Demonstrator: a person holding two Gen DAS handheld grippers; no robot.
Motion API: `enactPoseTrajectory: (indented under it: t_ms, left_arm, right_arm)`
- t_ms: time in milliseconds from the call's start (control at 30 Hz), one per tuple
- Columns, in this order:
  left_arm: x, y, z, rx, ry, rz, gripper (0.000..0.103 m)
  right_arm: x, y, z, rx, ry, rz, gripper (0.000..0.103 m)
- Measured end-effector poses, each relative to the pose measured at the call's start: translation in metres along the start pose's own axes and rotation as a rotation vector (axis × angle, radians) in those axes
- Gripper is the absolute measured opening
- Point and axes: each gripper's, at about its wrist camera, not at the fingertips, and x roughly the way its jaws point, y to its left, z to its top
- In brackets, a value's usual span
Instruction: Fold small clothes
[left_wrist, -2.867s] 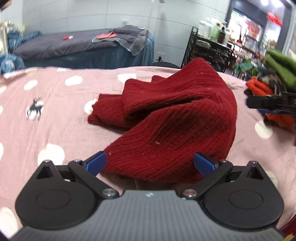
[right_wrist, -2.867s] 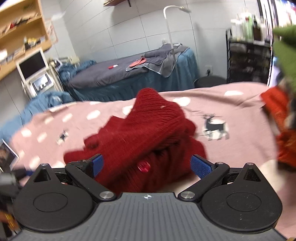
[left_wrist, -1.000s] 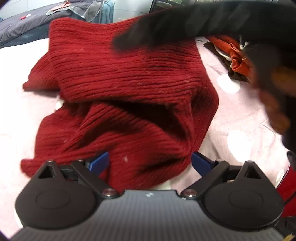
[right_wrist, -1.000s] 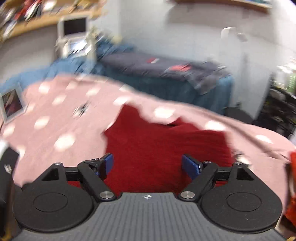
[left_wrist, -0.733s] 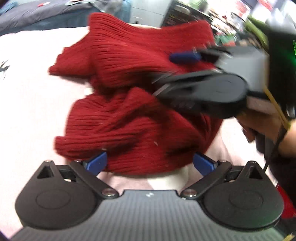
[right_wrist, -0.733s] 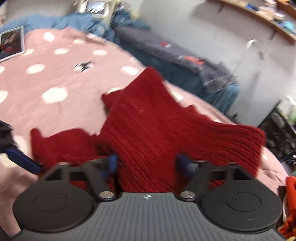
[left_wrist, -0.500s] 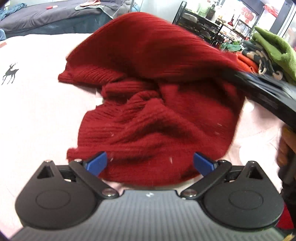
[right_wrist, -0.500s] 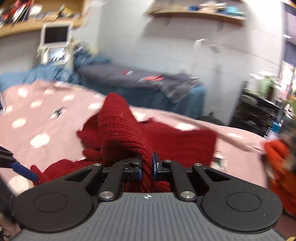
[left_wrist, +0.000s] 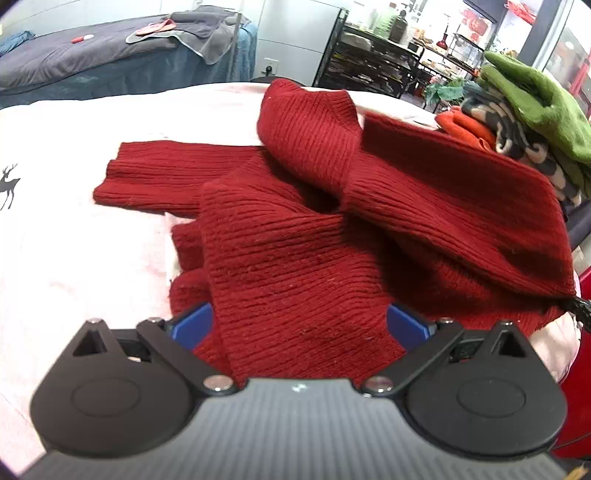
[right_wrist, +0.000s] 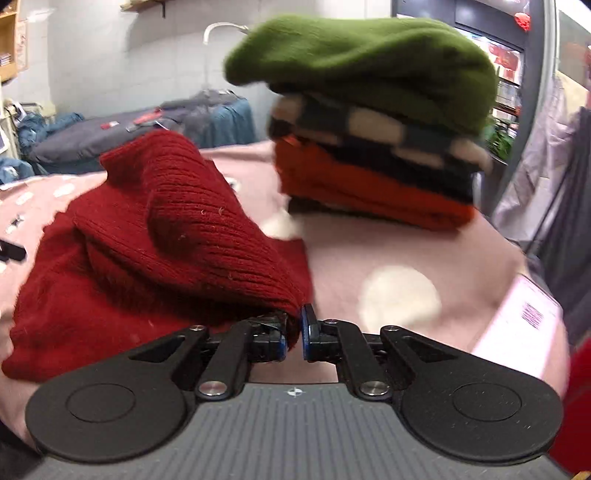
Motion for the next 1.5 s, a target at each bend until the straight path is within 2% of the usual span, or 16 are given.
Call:
enactPoseTrajectory:
  t_ms: [100, 200, 233, 300, 333, 400, 433, 533, 667, 800, 967, 1133, 1200, 1300, 1433, 1500]
  left_arm:
    - [0.005, -0.006, -0.001, 0.025, 0.018, 0.003, 0.102]
    - [0.011, -0.01, 0.0, 0.041, 0.019, 0.001, 0.102]
    - [0.012, -0.011, 0.002, 0.043, 0.014, 0.001, 0.102]
    - [0.011, -0.011, 0.006, 0.04, -0.017, -0.001, 0.102]
    - [0.011, -0.009, 0.009, 0.028, -0.034, 0.001, 0.102]
    - [0.013, -0.002, 0.016, -0.011, -0.045, 0.013, 0.102]
    - [0.013, 0.001, 0.019, -0.031, -0.049, 0.021, 0.102]
    - [0.014, 0.008, 0.032, -0.064, -0.081, 0.021, 0.102]
    - [0.023, -0.001, 0.047, -0.016, -0.099, -0.037, 0.102]
    - [0.035, -0.002, 0.064, 0.001, -0.11, -0.058, 0.102]
    - [0.051, 0.009, 0.087, 0.027, -0.119, -0.004, 0.102]
    - [0.064, 0.024, 0.106, 0.059, -0.139, 0.02, 0.102]
    - [0.073, 0.032, 0.116, 0.056, -0.148, 0.035, 0.102]
    - [0.092, 0.042, 0.132, 0.028, -0.126, 0.001, 0.102]
    - [0.135, 0.045, 0.148, -0.042, 0.002, -0.083, 0.103]
    - [0.154, 0.042, 0.15, -0.077, 0.033, -0.128, 0.103]
  right_arm:
    - [-0.006, -0.013, -0.003, 0.048, 0.039, 0.009, 0.006]
    - [-0.011, -0.021, -0.001, 0.099, 0.013, 0.106, 0.013]
    - [-0.016, -0.02, 0.002, 0.079, -0.012, 0.118, 0.029]
    - [-0.025, -0.016, 0.011, 0.062, -0.072, 0.127, 0.045]
    - [-0.031, -0.018, 0.018, 0.08, -0.104, 0.141, 0.063]
    - [-0.035, -0.025, 0.03, 0.128, -0.141, 0.182, 0.089]
    - [-0.031, -0.028, 0.039, 0.153, -0.158, 0.199, 0.094]
    - [-0.017, -0.025, 0.057, 0.135, -0.171, 0.257, 0.094]
    - [0.017, -0.006, 0.08, 0.092, -0.148, 0.351, 0.093]
    - [0.059, 0.026, 0.1, 0.012, -0.117, 0.392, 0.093]
    - [0.101, 0.057, 0.113, -0.059, -0.077, 0.41, 0.092]
    - [0.133, 0.078, 0.12, -0.159, -0.047, 0.378, 0.093]
    - [0.145, 0.08, 0.122, -0.157, -0.016, 0.376, 0.099]
    - [0.16, 0.085, 0.121, -0.187, 0.057, 0.393, 0.103]
    - [0.173, 0.086, 0.116, -0.18, 0.127, 0.417, 0.103]
    - [0.18, 0.083, 0.113, -0.145, 0.158, 0.426, 0.103]
